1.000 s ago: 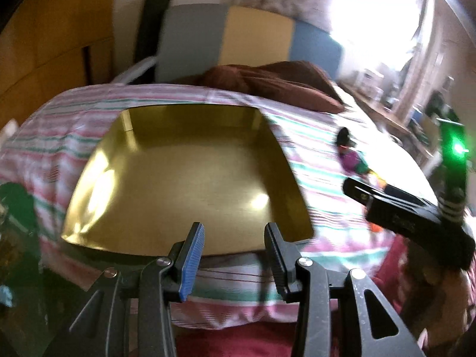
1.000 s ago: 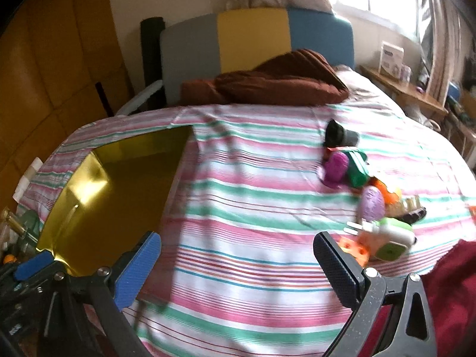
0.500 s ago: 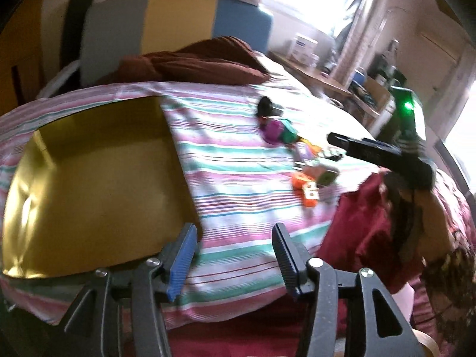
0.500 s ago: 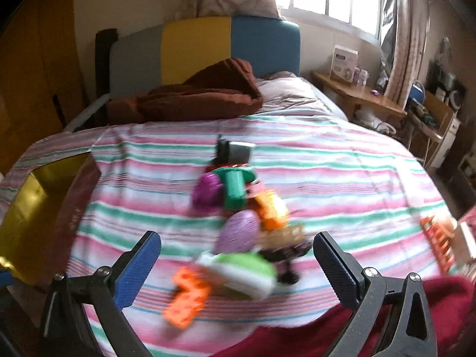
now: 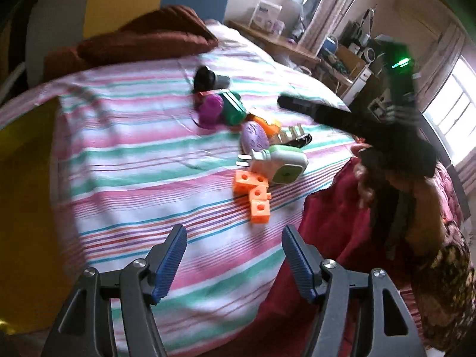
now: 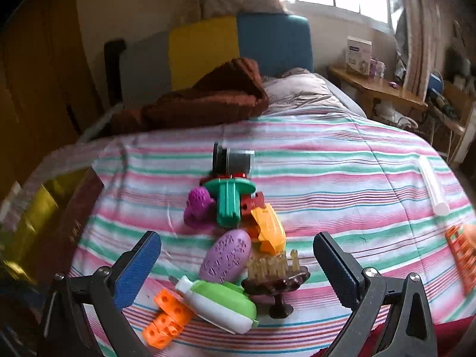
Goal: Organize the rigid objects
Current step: 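Grasp the orange cubes with the left tool while the right tool approaches the white-green device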
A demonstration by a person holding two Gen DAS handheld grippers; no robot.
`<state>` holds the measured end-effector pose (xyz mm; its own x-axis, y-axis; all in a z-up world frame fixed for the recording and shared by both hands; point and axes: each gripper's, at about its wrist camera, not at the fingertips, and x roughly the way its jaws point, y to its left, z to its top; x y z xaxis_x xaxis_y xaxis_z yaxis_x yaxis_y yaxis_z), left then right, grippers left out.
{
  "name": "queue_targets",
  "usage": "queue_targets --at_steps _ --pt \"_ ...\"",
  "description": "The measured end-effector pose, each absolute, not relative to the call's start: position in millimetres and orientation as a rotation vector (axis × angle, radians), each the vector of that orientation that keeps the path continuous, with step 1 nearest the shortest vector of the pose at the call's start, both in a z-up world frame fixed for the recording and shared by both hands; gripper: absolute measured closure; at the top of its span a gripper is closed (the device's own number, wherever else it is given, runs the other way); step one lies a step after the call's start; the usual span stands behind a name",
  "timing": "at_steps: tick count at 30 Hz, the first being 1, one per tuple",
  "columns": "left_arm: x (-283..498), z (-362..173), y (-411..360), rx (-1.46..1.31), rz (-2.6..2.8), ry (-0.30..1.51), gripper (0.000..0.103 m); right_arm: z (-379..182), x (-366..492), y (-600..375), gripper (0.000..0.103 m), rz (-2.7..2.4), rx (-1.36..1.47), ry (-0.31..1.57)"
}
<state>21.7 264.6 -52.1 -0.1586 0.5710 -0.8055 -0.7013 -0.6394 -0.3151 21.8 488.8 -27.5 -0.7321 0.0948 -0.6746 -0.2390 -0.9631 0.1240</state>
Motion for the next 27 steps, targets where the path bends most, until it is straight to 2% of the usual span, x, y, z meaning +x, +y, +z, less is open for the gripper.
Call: queue_targets --at_steps 10,12,14,22,24,27 --pt "18.2 -74.0 324.1 -1.178 1.911 0.152 0.038 -27.9 29.8 528.8 0.0 2.741 -0.999 0.8" --pt "18.4 -80.3 334.2 -1.164 1.922 0.195 0.043 -27.0 30.0 529.7 0.0 2.753 -0.99 0.827" --pt "19.5 -88.8 339.6 -1.166 1.938 0.246 0.059 -25.2 31.2 529.2 0.0 2.77 -0.974 0.846" --pt "29.3 -105.0 331.8 -1.032 1.932 0.317 0.064 -24.9 30.7 528.4 0.0 2.817 -0.973 0.908" --pt "29.1 -106.2 326.6 -1.016 1.943 0.318 0.073 -25.8 30.5 527.8 0.0 2.818 -0.984 0.912" --pt "27.1 -105.9 320.3 -1.003 1.949 0.303 0.078 -26.3 28.9 524.9 0.0 2.828 -1.005 0.907"
